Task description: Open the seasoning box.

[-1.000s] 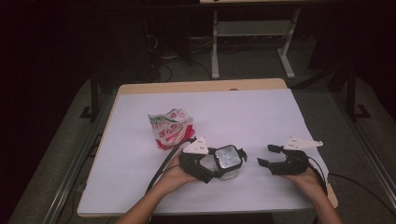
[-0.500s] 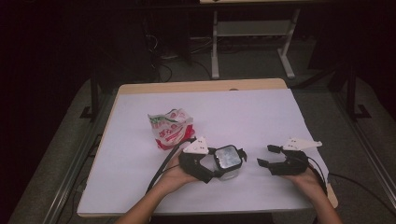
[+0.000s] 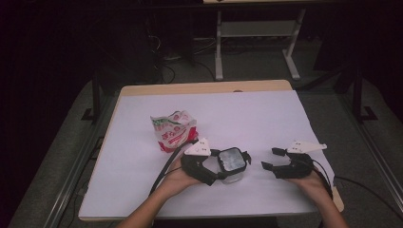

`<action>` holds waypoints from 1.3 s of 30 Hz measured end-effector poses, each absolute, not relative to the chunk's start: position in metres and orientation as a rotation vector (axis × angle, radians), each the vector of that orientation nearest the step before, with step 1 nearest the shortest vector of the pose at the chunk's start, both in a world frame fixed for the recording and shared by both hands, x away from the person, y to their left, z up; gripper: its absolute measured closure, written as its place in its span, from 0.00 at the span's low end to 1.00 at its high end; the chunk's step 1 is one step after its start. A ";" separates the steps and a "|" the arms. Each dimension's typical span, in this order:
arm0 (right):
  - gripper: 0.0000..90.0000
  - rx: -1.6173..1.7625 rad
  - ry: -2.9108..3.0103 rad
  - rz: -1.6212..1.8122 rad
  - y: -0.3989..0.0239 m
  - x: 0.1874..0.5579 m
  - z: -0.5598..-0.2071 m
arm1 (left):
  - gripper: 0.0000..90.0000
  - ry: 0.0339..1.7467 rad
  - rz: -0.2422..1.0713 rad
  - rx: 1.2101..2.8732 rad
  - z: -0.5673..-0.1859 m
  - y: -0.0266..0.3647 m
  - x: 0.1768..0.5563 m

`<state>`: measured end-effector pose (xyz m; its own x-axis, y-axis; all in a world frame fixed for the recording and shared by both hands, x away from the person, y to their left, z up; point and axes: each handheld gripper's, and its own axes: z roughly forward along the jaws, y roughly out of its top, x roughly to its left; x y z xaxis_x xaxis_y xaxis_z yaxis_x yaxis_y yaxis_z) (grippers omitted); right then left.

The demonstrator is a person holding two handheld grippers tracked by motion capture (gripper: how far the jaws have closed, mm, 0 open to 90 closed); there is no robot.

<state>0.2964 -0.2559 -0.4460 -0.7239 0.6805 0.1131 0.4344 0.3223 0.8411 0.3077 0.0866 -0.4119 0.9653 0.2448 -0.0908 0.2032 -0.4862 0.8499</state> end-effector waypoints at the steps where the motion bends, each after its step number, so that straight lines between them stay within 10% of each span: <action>1: 0.29 1.006 2.330 1.356 -0.256 0.296 -0.446 | 0.20 0.316 0.053 2.093 -0.412 0.086 0.307; 39: 0.29 1.012 2.337 1.351 -0.255 0.297 -0.448 | 0.28 0.286 0.094 2.041 -0.397 0.086 0.303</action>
